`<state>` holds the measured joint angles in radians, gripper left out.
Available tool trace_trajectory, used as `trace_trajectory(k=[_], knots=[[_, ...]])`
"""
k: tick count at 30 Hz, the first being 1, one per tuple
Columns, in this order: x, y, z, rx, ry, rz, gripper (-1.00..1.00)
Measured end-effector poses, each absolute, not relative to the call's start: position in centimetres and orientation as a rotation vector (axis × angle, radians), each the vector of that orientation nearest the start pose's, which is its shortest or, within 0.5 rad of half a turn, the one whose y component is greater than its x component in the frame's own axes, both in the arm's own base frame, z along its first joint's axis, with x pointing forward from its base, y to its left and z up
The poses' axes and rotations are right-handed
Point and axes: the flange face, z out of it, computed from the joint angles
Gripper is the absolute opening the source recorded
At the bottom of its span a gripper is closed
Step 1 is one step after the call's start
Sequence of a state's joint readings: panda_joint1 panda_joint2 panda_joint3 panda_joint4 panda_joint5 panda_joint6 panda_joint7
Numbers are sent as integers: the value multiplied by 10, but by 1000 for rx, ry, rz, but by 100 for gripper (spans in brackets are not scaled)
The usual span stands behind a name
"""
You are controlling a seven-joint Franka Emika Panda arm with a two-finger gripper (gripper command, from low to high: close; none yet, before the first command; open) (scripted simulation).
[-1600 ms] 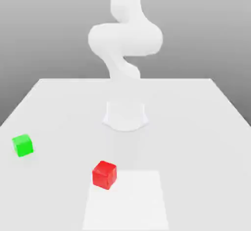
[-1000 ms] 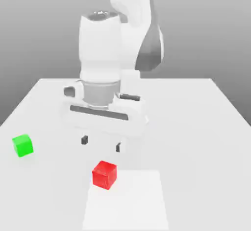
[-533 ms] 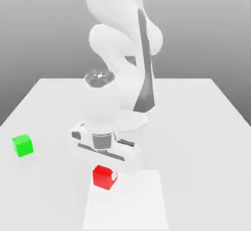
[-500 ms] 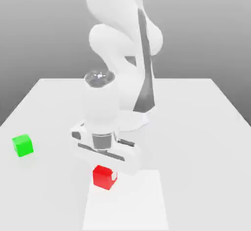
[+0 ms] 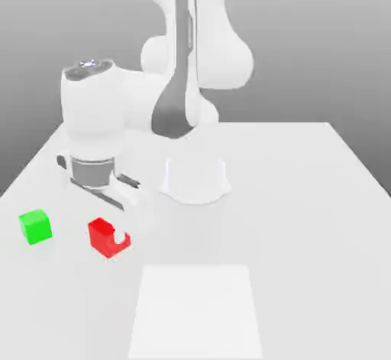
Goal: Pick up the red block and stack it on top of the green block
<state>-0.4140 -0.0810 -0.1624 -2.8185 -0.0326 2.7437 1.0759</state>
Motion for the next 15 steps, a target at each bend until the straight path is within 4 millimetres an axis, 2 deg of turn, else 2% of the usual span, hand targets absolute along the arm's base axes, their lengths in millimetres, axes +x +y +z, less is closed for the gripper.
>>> trace_trajectory(k=[4,9,11,15], knots=[[276,-263,235,-1948,2463,-8,-100],[210,-332,244,-1654,2670,-4,-100],[192,-346,240,-1581,2712,-3,-100],[191,-350,210,-1570,2716,-4,-100]])
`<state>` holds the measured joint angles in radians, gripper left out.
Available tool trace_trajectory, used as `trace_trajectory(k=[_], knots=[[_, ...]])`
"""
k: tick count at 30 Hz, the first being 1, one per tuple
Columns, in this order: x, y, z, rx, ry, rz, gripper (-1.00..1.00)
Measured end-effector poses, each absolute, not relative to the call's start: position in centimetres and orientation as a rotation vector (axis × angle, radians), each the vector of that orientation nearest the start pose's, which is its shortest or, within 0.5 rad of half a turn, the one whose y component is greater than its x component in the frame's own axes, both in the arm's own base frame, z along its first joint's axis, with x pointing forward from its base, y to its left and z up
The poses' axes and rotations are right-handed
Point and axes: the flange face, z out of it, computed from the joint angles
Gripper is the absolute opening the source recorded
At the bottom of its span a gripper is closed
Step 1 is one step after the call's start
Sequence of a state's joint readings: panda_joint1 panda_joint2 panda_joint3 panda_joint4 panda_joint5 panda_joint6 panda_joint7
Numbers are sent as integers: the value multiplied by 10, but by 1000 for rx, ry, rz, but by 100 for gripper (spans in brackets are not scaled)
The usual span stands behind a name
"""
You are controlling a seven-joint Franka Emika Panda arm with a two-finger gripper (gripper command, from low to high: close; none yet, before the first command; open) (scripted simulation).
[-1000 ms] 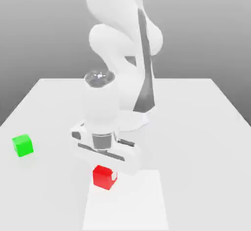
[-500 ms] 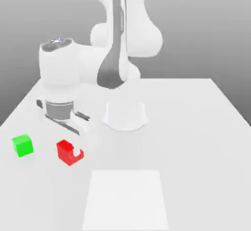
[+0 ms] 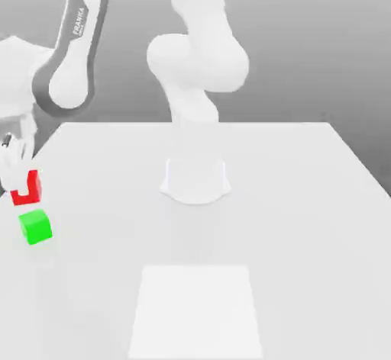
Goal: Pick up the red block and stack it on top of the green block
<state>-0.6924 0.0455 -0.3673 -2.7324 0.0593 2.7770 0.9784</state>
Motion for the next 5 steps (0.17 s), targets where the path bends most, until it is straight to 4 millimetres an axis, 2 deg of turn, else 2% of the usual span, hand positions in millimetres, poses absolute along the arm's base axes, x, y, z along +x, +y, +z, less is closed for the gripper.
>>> trace_trajectory(k=[2,3,5], knots=[[190,-349,191,-1569,2718,-3,-100],[189,-349,184,-1568,2721,-2,100],[189,-349,184,-1568,2721,-2,100]])
